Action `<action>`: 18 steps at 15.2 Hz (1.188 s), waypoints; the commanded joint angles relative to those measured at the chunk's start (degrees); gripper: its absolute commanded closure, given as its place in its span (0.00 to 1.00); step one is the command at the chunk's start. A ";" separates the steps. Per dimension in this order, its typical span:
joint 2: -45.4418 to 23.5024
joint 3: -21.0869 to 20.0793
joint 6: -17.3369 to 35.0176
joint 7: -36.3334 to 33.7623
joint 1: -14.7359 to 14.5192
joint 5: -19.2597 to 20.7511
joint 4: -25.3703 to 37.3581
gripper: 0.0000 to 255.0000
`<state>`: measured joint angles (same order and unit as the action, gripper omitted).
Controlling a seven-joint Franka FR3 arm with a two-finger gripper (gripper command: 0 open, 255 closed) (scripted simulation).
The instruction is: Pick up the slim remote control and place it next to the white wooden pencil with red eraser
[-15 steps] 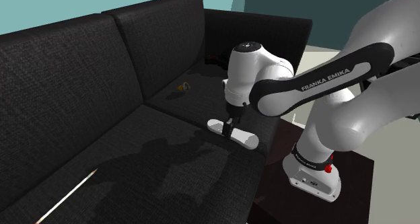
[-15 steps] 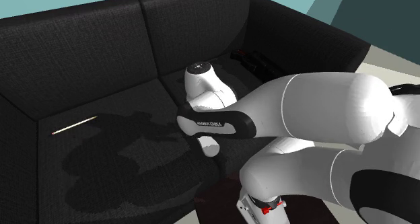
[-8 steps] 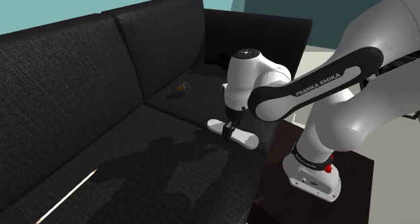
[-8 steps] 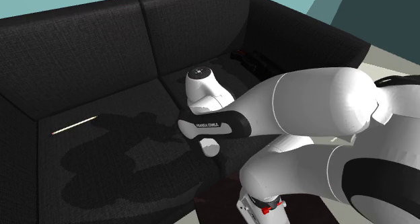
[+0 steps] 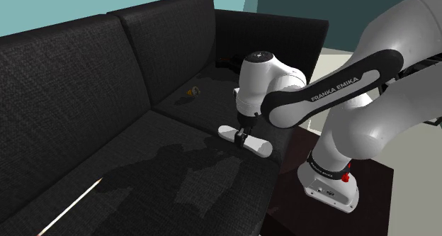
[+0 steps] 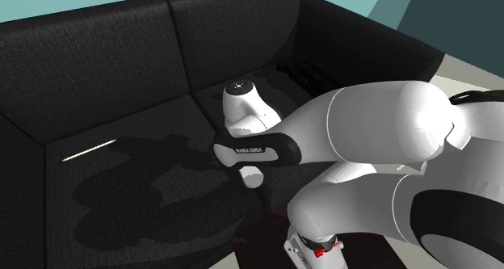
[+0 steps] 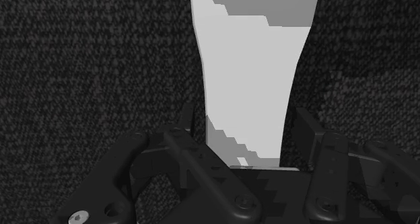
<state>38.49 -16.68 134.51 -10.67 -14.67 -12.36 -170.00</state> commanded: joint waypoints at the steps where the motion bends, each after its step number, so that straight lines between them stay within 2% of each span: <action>1: 0.00 0.00 0.01 0.00 0.00 0.00 0.01 1.00; 5: 0.00 0.00 0.02 0.00 0.00 0.00 0.00 1.00; 18: 7.68 2.14 -14.01 0.09 0.44 1.81 6.41 1.00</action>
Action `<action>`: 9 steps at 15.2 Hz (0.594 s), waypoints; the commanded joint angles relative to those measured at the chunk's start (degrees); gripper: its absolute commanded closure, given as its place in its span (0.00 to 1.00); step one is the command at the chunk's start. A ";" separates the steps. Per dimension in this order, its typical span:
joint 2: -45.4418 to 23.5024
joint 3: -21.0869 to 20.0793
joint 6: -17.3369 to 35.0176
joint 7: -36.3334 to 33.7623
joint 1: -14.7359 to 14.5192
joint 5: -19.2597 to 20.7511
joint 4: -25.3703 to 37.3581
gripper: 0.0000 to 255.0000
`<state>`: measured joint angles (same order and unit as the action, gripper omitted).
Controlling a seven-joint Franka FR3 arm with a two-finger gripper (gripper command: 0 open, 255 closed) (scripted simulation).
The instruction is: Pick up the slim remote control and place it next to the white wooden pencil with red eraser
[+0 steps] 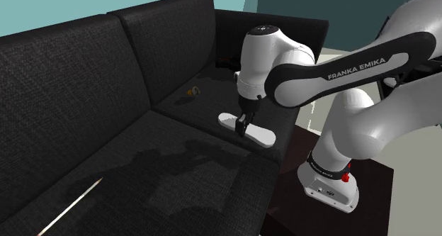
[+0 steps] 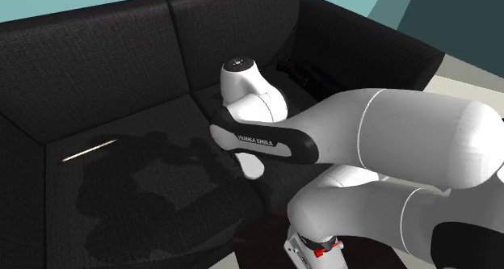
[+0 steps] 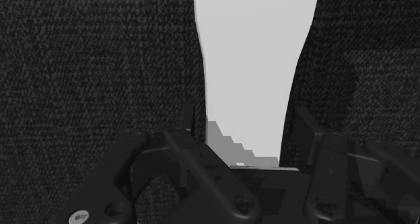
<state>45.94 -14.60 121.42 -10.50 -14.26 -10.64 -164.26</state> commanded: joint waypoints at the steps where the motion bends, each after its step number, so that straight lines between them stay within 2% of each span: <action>1: 0.62 0.22 -1.88 -0.08 0.08 0.24 1.26 1.00; 6: 2.13 0.94 -6.46 -0.07 0.34 0.91 4.35 1.00; 9: -5.80 -1.77 -3.57 -2.48 0.68 0.42 9.60 1.00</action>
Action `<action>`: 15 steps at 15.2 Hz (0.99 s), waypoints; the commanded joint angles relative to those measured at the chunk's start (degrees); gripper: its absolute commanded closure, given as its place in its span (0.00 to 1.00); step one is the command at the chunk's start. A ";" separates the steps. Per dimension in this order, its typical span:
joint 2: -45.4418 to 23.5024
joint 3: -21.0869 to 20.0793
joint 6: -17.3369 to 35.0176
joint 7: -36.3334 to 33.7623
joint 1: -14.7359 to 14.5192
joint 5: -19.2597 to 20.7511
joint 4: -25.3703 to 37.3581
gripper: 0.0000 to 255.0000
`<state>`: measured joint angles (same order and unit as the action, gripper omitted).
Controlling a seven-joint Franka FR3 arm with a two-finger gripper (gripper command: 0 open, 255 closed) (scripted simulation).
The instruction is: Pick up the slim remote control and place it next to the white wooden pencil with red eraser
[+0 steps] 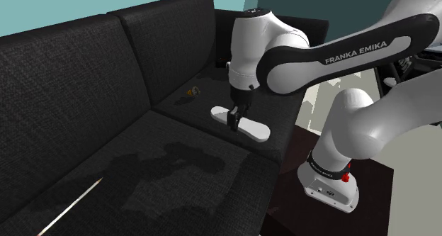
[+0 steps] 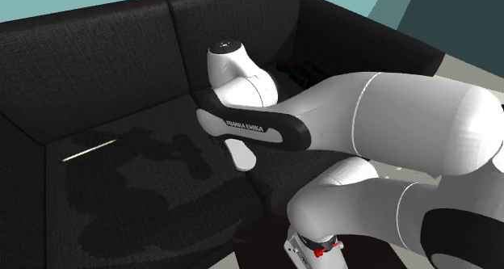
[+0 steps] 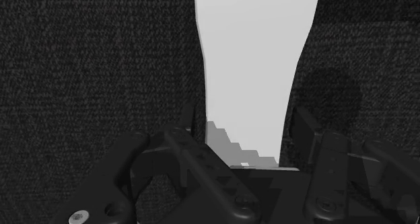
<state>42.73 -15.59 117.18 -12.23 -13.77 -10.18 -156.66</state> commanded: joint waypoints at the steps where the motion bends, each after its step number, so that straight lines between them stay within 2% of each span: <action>1: -5.12 -1.68 1.43 -1.58 0.41 -0.03 3.84 1.00; 8: -21.87 -7.60 4.28 -8.32 2.56 2.75 18.02 1.00; 15: -38.40 -12.45 3.19 -16.82 3.79 10.05 34.64 1.00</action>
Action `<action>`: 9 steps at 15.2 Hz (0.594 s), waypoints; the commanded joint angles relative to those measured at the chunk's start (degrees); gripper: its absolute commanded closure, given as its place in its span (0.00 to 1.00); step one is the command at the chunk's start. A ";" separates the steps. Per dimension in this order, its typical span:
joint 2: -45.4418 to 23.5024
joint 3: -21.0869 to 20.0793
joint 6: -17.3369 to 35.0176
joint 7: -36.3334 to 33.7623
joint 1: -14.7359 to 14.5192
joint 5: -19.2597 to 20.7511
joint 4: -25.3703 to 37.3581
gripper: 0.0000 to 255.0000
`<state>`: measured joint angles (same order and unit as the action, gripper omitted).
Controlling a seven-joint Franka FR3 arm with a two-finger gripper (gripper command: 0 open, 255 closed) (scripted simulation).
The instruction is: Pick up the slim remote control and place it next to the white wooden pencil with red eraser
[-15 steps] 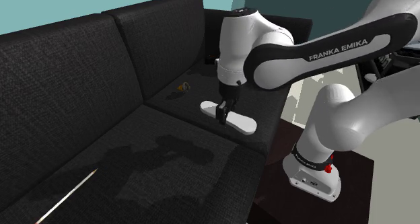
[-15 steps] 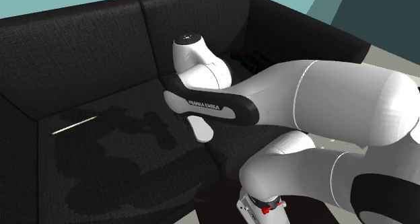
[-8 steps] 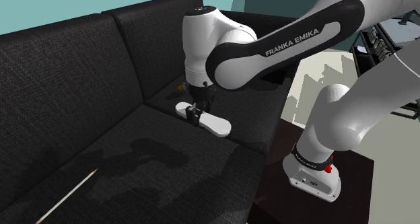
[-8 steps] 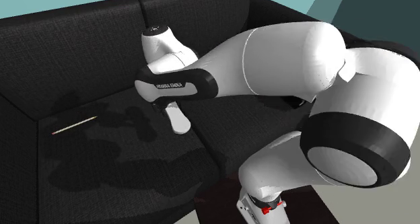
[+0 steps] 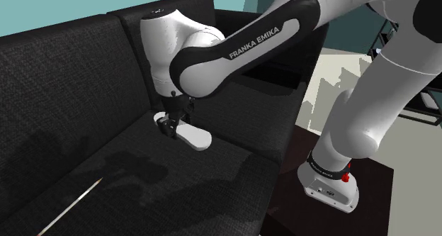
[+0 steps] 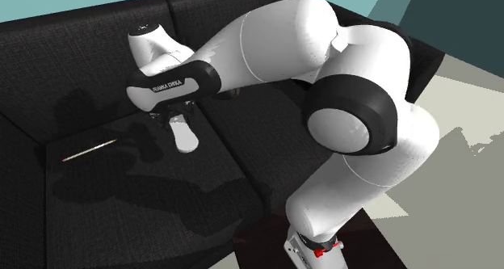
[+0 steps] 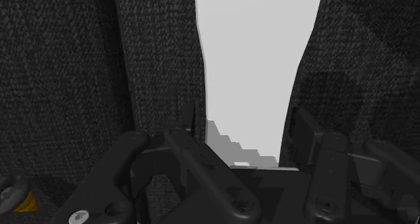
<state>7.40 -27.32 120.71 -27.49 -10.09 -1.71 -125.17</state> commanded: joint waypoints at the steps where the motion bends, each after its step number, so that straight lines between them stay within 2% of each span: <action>1: -5.51 -1.21 -0.83 -2.84 0.00 2.90 5.78 1.00; 5: -15.45 -2.33 -3.76 -7.68 -1.67 8.44 17.14 1.00; 9: -25.69 -2.22 -8.19 -11.42 -5.13 13.64 30.26 1.00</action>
<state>-15.10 -29.61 113.68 -37.72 -14.11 10.28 -98.81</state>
